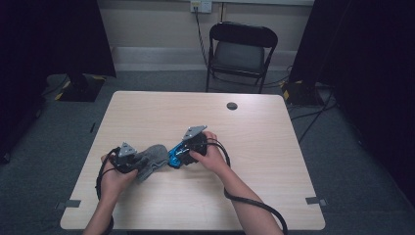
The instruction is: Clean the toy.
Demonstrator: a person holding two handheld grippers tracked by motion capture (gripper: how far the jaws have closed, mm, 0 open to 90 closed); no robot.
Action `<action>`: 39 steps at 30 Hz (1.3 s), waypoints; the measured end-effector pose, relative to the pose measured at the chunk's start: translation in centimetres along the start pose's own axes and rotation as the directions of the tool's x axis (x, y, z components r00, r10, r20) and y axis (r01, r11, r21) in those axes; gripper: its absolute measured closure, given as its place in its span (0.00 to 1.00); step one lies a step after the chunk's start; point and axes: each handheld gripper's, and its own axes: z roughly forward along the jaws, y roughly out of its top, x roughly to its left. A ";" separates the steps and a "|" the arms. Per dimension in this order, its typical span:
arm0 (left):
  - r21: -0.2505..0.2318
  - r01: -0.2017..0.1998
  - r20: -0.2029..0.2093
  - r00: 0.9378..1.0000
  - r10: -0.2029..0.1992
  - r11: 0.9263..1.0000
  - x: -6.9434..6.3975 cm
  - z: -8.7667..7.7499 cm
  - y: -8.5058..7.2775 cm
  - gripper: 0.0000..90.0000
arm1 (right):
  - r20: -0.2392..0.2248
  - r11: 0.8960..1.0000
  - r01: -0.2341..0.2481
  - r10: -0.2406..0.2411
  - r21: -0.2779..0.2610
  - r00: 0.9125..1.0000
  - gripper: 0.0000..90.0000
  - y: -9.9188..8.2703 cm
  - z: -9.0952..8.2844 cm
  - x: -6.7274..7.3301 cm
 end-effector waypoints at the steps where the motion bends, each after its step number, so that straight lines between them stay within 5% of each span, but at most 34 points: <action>1: 0.003 -0.002 0.001 1.000 0.002 1.000 0.1 -0.1 0.0 0.85 | -0.001 1.000 0.000 0.000 0.001 1.000 0.13 0.0 0.0 0.0; 6: -0.003 0.032 0.032 0.999 -0.032 0.999 0.2 -0.6 0.0 0.86 | -0.001 1.000 0.001 -0.001 0.001 1.000 0.13 0.0 0.0 0.0; 16: -0.027 0.023 0.079 0.997 -0.020 0.999 0.4 -2.6 0.0 0.86 | 0.000 1.000 0.000 0.000 0.000 1.000 0.13 0.0 0.0 0.0; 18: -0.061 0.039 0.114 0.993 -0.032 0.997 0.4 -3.4 0.3 0.86 | -0.001 1.000 0.000 0.000 0.000 1.000 0.13 0.0 0.0 0.0; 28: -0.063 0.049 0.193 0.981 -0.036 0.997 -0.2 -3.9 0.2 0.86 | 0.000 1.000 -0.001 0.001 0.001 1.000 0.13 0.0 0.0 0.0; 36: -0.049 -0.024 0.277 0.960 0.036 0.998 -1.5 -3.9 0.4 0.86 | 0.001 1.000 0.000 0.000 -0.003 1.000 0.13 0.0 0.0 0.0; 37: -0.055 -0.031 0.307 0.950 0.047 0.998 -2.0 -3.9 0.6 0.86 | 0.001 1.000 0.000 0.000 -0.003 1.000 0.13 0.0 0.0 0.0; 38: -0.055 -0.031 0.307 0.950 0.047 0.998 -2.0 -3.9 0.6 0.86 | 0.001 1.000 0.000 0.000 -0.003 1.000 0.13 0.0 0.0 0.0; 39: -0.060 -0.036 0.335 0.941 0.054 0.998 -2.7 -3.9 0.8 0.86 | 0.001 1.000 -0.002 0.002 -0.005 1.000 0.13 -0.1 0.0 0.0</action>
